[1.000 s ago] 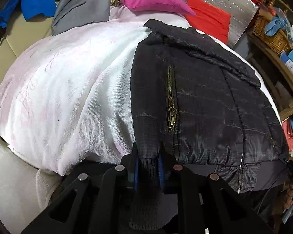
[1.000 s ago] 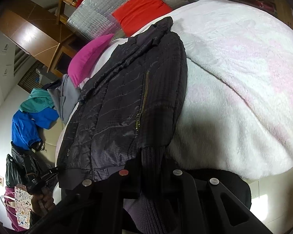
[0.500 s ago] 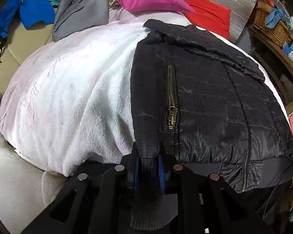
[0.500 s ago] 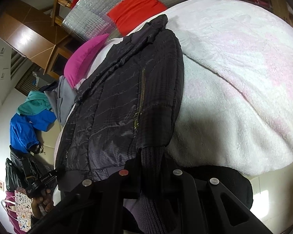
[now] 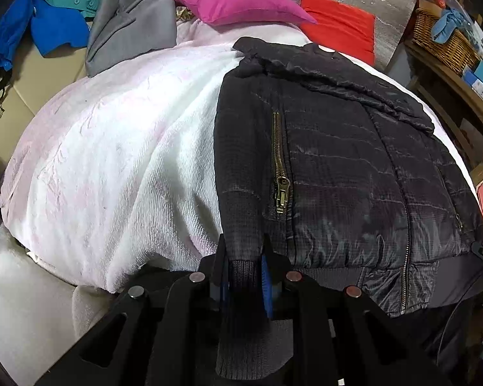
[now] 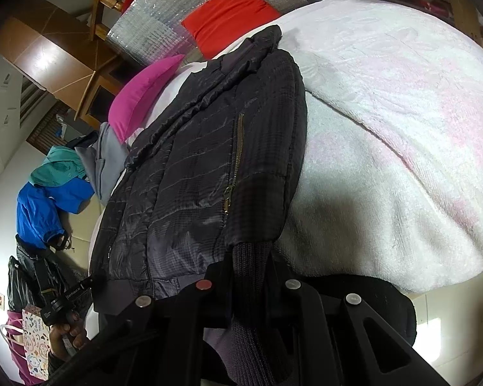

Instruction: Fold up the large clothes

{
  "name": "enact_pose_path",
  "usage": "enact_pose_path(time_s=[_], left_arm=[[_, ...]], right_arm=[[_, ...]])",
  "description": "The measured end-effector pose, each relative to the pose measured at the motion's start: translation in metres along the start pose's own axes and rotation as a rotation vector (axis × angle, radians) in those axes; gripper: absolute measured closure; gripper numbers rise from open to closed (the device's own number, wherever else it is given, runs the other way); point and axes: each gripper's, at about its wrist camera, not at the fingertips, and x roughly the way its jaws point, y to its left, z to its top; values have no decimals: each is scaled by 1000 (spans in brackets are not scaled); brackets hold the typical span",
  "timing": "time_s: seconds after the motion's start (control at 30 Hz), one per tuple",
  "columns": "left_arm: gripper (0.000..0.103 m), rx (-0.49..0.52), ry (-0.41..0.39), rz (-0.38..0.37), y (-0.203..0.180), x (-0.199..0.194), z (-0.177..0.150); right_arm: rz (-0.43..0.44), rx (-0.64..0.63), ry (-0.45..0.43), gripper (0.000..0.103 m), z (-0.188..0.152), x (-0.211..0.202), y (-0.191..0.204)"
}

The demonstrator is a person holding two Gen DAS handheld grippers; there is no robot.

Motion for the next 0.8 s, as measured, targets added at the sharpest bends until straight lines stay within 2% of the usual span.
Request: enact_pose_path(time_s=[0.43, 0.8], left_arm=[[85, 2, -12, 3, 3, -8, -5], [85, 9, -9, 5, 1, -11, -3]], right_arm=[[24, -27, 16, 89, 2, -4, -2], [39, -47, 46, 89, 20, -6, -16]])
